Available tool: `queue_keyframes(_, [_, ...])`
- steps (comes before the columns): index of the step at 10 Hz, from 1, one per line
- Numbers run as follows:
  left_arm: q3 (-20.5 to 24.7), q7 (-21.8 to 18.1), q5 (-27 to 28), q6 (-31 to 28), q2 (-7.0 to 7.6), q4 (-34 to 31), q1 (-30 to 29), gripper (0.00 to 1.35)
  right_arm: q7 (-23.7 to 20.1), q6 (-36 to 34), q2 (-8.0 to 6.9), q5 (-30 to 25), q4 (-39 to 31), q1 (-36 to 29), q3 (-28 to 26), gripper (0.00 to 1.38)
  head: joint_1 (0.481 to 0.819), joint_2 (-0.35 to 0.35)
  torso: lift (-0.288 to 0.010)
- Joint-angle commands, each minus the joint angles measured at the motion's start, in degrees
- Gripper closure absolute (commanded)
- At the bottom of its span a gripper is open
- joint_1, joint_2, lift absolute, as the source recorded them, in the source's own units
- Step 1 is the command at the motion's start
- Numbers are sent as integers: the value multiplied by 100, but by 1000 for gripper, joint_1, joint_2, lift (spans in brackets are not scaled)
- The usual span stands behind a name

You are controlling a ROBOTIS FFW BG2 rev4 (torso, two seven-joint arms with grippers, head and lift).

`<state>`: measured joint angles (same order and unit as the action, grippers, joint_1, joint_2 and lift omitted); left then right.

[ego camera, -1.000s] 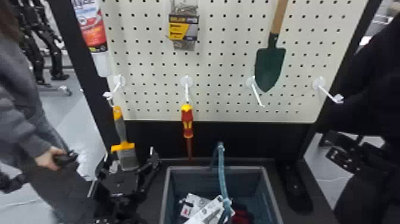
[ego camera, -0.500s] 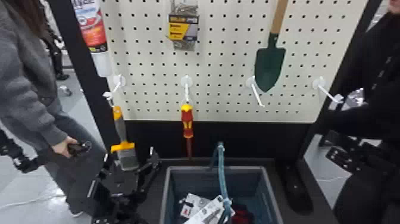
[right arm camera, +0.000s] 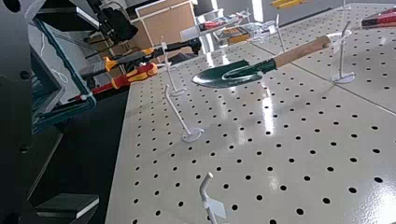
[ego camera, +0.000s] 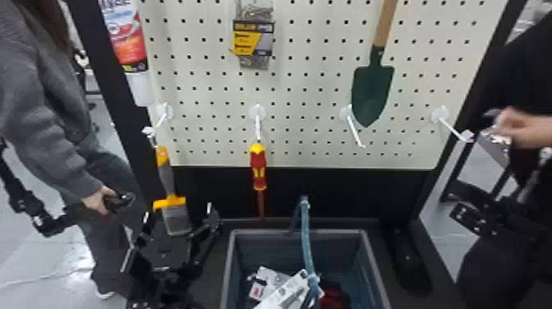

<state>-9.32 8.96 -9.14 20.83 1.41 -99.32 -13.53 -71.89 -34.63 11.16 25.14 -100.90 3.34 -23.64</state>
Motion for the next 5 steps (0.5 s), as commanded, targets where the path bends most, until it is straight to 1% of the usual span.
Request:
queue_keyframes(1, [0, 0, 0, 0, 0, 0, 0, -2, 0, 0, 0, 0, 0, 0, 0, -1, 549, 0, -100])
queue_keyframes(5, [0, 0, 0, 0, 0, 0, 0, -2, 0, 0, 0, 0, 0, 0, 0, -1, 549, 0, -100])
